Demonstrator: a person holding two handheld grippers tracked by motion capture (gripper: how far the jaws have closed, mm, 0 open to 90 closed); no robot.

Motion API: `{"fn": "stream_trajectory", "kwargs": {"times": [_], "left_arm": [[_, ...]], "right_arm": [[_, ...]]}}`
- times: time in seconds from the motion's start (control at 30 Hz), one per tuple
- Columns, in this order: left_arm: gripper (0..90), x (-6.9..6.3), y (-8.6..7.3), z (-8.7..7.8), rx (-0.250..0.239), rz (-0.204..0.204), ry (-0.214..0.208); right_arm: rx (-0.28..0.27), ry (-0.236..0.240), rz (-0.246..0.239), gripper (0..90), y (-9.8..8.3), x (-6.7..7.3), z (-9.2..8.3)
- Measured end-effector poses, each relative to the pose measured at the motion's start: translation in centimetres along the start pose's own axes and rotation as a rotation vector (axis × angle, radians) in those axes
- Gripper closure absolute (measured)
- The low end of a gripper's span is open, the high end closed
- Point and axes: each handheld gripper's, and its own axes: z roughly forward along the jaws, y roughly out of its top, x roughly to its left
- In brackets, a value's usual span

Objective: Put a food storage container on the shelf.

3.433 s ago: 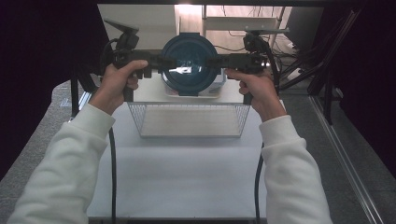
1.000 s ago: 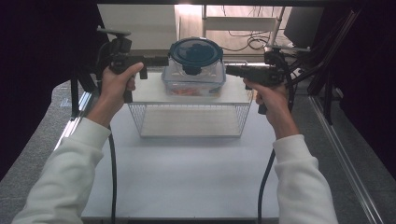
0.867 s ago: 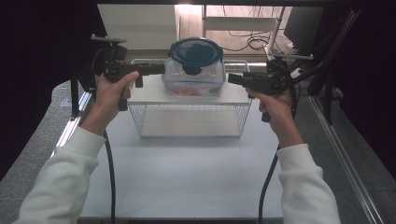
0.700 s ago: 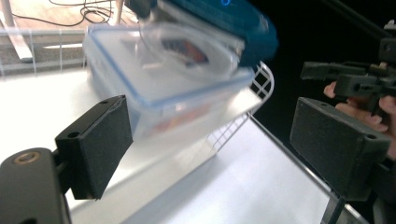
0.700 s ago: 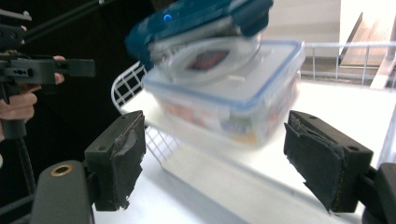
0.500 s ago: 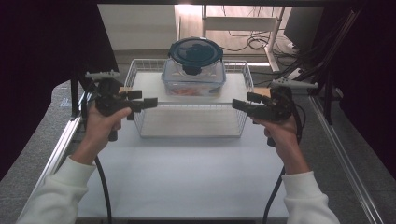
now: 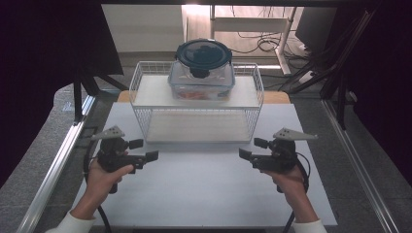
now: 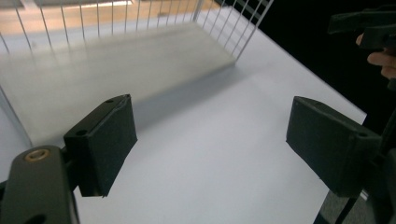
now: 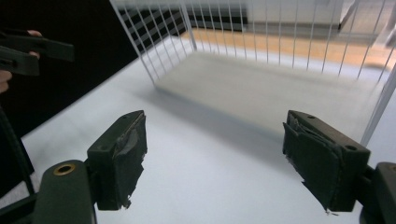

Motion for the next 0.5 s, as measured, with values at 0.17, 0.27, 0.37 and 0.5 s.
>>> {"fn": "stream_trajectory", "kwargs": {"times": [0.17, 0.27, 0.37, 0.5], "left_arm": [[15.1, 0.3, -2.9, 1.1, 0.056, -0.009, 0.006], [15.3, 0.8, -4.2, 1.7, 0.08, -0.033, 0.009], [15.2, 0.9, -4.3, 1.7, 0.08, -0.033, 0.023], [15.2, 0.8, -4.4, 1.6, 0.075, -0.031, 0.02]], "right_arm": [[0.063, -0.011, 0.003, 22.5, -3.1, 0.4, 1.2], [0.111, -0.026, 0.008, 22.5, -4.7, 0.2, 2.0], [0.121, -0.027, 0.015, 22.5, -5.0, 0.0, 2.1], [0.106, -0.029, 0.007, 22.5, -4.9, 0.1, 2.0]]}}
